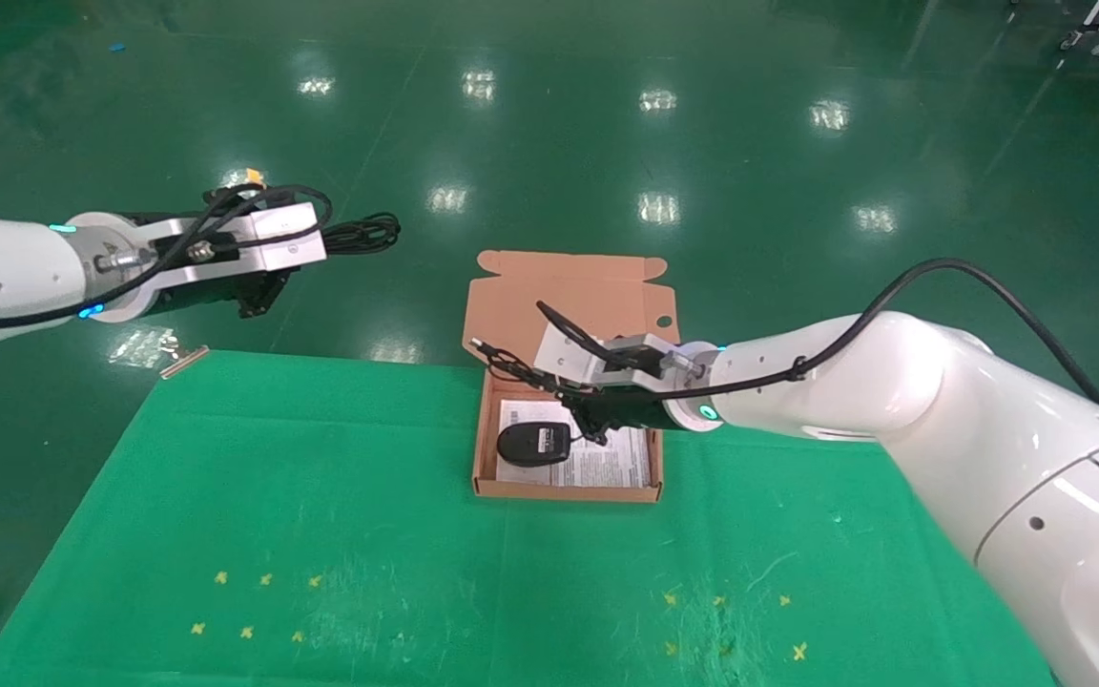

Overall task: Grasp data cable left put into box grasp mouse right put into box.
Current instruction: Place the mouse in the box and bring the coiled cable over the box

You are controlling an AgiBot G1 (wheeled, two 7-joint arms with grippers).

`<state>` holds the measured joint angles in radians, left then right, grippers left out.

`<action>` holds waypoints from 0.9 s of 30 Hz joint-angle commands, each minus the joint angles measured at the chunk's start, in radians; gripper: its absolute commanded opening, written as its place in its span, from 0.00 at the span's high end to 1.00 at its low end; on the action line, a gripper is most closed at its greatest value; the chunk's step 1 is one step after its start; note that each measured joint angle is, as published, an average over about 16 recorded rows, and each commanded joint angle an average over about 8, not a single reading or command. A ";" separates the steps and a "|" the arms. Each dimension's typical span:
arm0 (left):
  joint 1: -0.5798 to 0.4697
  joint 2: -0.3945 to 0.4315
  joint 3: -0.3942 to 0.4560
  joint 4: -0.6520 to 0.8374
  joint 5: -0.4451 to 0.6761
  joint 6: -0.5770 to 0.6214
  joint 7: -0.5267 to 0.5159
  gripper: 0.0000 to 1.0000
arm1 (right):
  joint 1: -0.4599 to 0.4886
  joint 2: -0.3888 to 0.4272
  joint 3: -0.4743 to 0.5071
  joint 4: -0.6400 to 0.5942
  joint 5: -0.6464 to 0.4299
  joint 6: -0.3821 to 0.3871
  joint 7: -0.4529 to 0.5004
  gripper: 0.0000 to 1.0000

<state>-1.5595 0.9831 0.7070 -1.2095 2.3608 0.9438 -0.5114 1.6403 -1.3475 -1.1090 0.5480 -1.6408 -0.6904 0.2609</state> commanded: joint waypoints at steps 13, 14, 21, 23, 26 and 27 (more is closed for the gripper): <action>0.063 0.062 0.038 0.007 -0.035 -0.036 0.051 1.00 | 0.011 0.073 -0.010 0.075 -0.001 0.005 0.019 0.00; 0.071 0.071 0.043 0.011 -0.036 -0.047 0.060 1.00 | 0.014 0.087 -0.008 0.084 -0.002 0.005 0.022 0.00; 0.115 0.160 0.084 0.088 -0.054 -0.153 0.156 1.00 | 0.042 0.204 -0.001 0.175 -0.026 0.006 0.065 0.00; 0.120 0.194 0.095 0.132 -0.063 -0.186 0.189 1.00 | 0.048 0.239 -0.001 0.207 -0.037 0.004 0.083 0.00; 0.123 0.249 0.112 0.214 -0.080 -0.238 0.245 1.00 | 0.054 0.291 -0.001 0.259 -0.054 0.001 0.114 0.00; 0.122 0.268 0.117 0.244 -0.088 -0.256 0.264 1.00 | 0.056 0.309 -0.001 0.278 -0.059 -0.001 0.125 0.00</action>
<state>-1.4405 1.2479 0.8241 -0.9623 2.2631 0.6920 -0.2436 1.6933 -1.0397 -1.1103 0.8288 -1.7005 -0.6916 0.3891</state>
